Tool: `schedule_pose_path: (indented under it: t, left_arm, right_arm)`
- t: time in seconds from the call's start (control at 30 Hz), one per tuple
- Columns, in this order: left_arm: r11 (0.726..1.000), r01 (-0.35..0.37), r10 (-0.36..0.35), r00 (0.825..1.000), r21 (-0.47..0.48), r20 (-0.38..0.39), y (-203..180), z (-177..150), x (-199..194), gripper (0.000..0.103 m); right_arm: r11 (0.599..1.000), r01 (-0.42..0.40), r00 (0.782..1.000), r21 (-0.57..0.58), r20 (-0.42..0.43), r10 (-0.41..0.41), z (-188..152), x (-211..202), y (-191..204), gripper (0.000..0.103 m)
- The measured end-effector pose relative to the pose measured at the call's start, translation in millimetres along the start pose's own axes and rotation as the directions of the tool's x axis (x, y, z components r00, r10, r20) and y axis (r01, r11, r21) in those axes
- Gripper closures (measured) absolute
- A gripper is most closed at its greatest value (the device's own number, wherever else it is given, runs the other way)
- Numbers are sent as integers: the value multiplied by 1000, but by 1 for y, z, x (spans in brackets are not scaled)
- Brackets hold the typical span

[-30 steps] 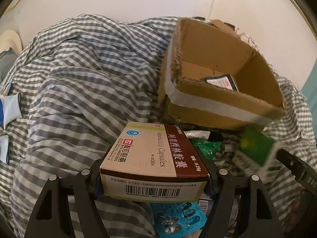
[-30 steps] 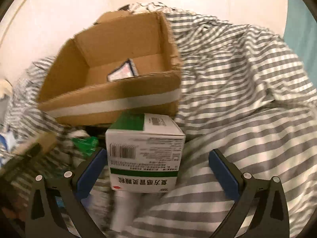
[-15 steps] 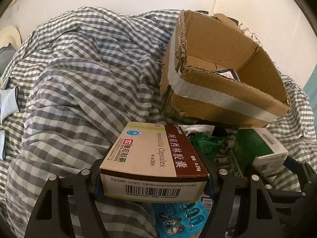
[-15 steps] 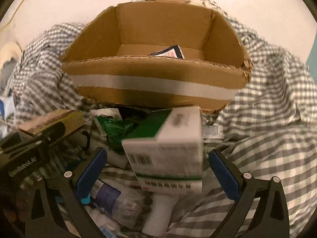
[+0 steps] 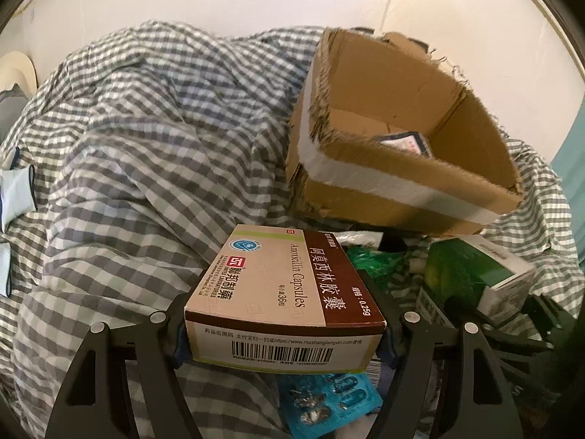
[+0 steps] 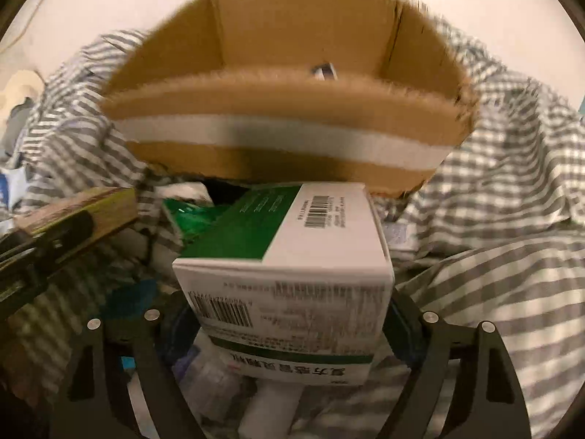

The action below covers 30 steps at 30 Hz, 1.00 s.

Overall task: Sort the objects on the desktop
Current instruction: 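Lift both medicine boxes and carry them over the cardboard box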

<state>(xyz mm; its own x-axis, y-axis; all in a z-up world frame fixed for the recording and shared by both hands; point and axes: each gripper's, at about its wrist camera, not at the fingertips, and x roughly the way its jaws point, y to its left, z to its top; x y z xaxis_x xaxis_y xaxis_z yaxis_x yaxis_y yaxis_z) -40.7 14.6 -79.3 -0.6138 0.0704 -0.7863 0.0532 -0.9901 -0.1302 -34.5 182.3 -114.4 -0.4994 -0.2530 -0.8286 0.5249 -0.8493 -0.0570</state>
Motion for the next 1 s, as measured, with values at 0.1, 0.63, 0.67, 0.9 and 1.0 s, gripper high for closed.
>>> schedule_pose_path:
  t: [0.1,0.63,0.67,0.9,1.0]
  left_arm:
    - [1000,14,-14,1000,10,25,-5,3,-13,27]
    - [981,106,-142,964,164,226,-53,67,-84,27]
    - [980,104,-144,961,172,236,-54,74,-85,27]
    - [978,115,-163,941,172,297,-62,125,-80,27]
    - [978,115,-164,939,172,302,-66,142,-71,27]
  right_arm:
    - [999,-28,997,-28,66,30,1,-33,1,21]
    - [993,-88,931,-73,348,109,46,-137,-3,21]
    - [993,-98,928,-66,355,115,52,-138,-8,21]
    - [992,-122,913,-38,389,127,86,-137,-28,21]
    - [991,-128,908,-33,397,131,101,-131,-35,21]
